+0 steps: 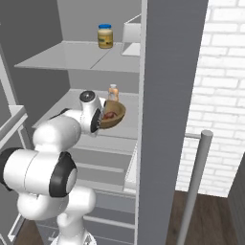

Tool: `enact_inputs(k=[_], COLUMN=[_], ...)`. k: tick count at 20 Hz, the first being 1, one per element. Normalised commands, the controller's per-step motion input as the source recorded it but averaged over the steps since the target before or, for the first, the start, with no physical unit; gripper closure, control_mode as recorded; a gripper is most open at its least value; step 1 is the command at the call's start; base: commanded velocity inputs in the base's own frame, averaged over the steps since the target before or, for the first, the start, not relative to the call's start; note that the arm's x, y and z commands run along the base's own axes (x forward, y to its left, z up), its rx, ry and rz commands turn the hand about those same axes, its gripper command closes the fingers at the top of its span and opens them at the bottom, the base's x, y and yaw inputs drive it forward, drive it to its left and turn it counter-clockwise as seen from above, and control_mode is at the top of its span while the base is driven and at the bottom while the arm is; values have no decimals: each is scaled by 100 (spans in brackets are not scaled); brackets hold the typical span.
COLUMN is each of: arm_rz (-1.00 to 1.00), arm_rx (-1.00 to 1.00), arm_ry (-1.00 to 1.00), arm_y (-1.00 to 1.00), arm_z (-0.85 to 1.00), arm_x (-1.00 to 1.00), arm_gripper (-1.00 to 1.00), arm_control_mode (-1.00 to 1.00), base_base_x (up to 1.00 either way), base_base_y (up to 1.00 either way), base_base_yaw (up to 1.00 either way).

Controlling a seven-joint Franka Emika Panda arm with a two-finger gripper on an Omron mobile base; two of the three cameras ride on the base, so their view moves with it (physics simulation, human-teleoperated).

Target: Pick the chicken drumstick and potato from their plates and place them in the bowl. Then put the bowl in the fridge.

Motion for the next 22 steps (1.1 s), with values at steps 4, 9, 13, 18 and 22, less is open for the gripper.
enact_inputs(k=[4,9,13,18,22], arm_rz=[0,0,0,0,0], arm_rx=[0,0,-1,0,0], arm_ry=[0,-1,-13,-17,-12], arm_y=[1,14,13,0,0], arm_z=[-14,-21,-3,0,6], arm_x=[27,14,4,-6,-28], arm_gripper=[100,-100,-100,-100,-100], arm_control_mode=[-100,-100,-100,-100,-100], base_base_x=[0,0,0,0,0], base_base_y=[0,0,0,0,0], base_base_yaw=[0,0,0,0,0])
